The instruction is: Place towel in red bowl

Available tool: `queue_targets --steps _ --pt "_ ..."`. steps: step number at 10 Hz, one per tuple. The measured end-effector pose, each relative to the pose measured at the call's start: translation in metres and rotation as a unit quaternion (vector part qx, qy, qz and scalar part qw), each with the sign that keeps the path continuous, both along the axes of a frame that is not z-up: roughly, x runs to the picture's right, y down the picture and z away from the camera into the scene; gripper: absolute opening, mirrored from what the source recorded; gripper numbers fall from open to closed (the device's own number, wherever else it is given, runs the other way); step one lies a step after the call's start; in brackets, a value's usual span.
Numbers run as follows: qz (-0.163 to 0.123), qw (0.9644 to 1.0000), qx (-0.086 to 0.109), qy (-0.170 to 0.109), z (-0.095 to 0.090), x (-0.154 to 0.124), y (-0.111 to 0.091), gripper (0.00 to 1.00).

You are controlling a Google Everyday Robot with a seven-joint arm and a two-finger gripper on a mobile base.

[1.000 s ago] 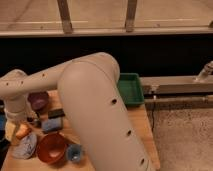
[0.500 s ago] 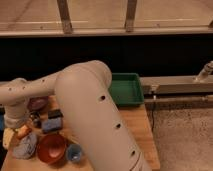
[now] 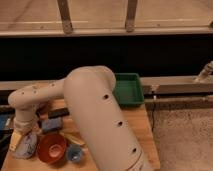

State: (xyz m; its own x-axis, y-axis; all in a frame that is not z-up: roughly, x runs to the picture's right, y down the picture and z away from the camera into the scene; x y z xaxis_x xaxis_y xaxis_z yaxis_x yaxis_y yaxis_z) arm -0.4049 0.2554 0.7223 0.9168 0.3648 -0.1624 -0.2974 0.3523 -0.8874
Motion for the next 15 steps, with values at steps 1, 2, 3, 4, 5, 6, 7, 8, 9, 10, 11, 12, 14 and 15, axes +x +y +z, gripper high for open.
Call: queue_targets --steps 1,2,3,4,5,6,7,8,9,10,11,12,14,15 --pt "-0.003 1.0 -0.003 0.003 0.001 0.0 0.001 0.8" --pt "-0.007 0.9999 -0.007 0.004 0.003 -0.003 0.006 0.8" --pt "-0.008 0.9999 -0.012 0.007 0.006 -0.003 0.009 0.8" --pt "-0.01 0.9998 -0.016 0.009 0.01 -0.002 0.013 0.8" --pt "-0.013 0.9997 -0.019 0.009 0.011 -0.004 0.016 0.8" --pt "-0.018 0.9996 -0.023 0.008 0.012 -0.006 0.02 0.8" --pt "-0.021 0.9994 -0.025 0.008 0.012 -0.008 0.022 0.8" --pt "-0.031 0.999 -0.027 0.014 0.015 -0.006 0.022 0.8" --pt "-0.036 0.9988 -0.029 0.017 0.016 -0.006 0.022 0.8" --pt "-0.041 0.9986 -0.03 0.016 0.016 -0.007 0.025 0.76" --pt "-0.042 0.9985 -0.03 0.015 0.016 -0.007 0.026 0.68" --pt "-0.044 0.9985 -0.029 0.013 0.017 -0.007 0.027 0.55" --pt "-0.047 0.9985 -0.027 0.011 0.017 -0.008 0.029 0.37" --pt "-0.049 0.9984 -0.025 0.009 0.016 -0.009 0.03 0.25"
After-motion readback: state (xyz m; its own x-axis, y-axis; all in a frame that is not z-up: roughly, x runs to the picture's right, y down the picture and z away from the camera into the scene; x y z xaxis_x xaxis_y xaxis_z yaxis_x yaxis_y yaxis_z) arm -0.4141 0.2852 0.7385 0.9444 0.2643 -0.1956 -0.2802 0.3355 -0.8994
